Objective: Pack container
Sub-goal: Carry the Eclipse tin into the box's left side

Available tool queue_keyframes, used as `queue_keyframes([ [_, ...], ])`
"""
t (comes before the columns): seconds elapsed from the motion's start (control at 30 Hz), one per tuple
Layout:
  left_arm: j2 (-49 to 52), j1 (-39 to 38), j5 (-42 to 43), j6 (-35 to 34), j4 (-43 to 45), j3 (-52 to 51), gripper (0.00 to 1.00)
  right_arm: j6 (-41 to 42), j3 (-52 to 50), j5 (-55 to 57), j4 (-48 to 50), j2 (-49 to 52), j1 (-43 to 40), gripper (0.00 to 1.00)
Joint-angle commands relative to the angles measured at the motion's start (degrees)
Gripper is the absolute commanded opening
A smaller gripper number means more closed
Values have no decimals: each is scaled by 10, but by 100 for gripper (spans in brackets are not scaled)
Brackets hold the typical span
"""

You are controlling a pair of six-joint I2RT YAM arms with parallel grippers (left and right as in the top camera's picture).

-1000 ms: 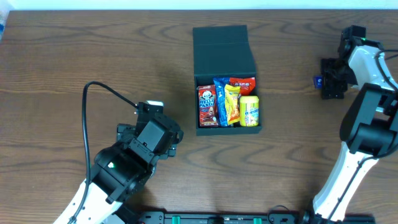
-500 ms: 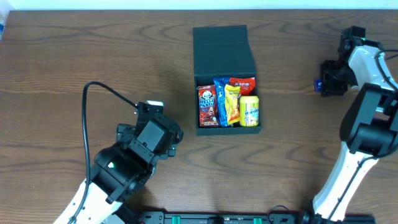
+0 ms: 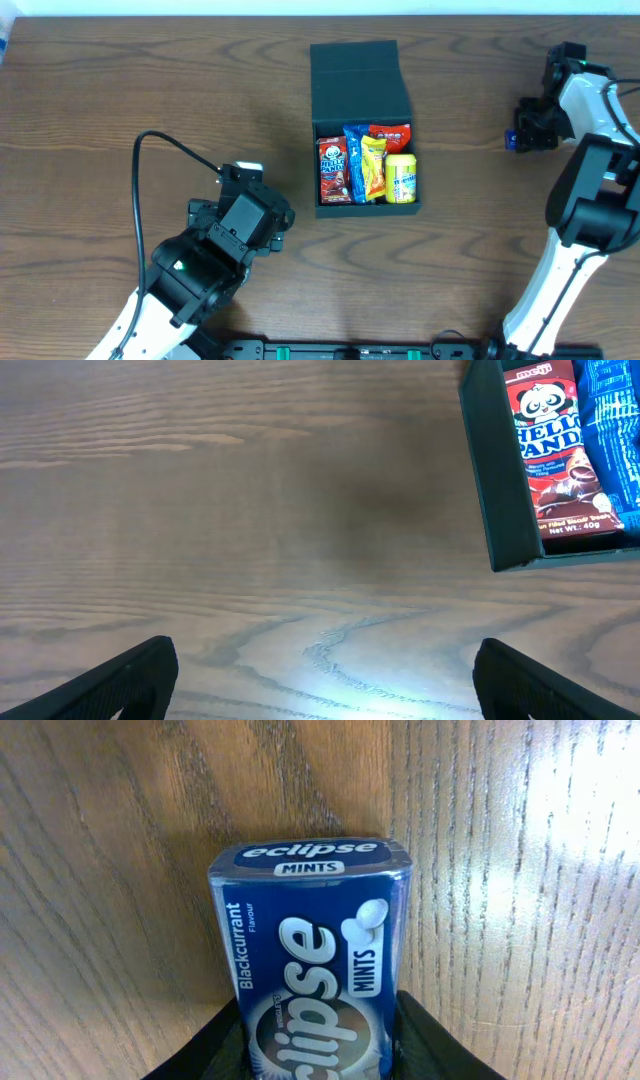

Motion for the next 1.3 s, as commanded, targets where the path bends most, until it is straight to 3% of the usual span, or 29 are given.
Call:
queue_keyframes([
  [0.0, 0, 2, -8, 6, -2, -2, 95, 0, 10, 3, -2, 14, 10, 32],
  [0.5, 0, 2, -8, 6, -2, -2, 95, -12, 9, 54, -30, -1, 51, 2],
  [0.7, 0, 2, -8, 6, -2, -2, 95, -62, 9, 64, -35, -40, 77, 2],
  [1.03, 0, 2, -8, 6, -2, -2, 95, -246, 9, 64, -43, -187, 123, 1],
  [1.2, 0, 2, -8, 6, -2, -2, 95, -429, 9, 64, -94, -299, 208, 1],
  [1.27, 0, 2, -8, 6, -2, -2, 95, -455, 9, 64, -123, -329, 256, 1],
])
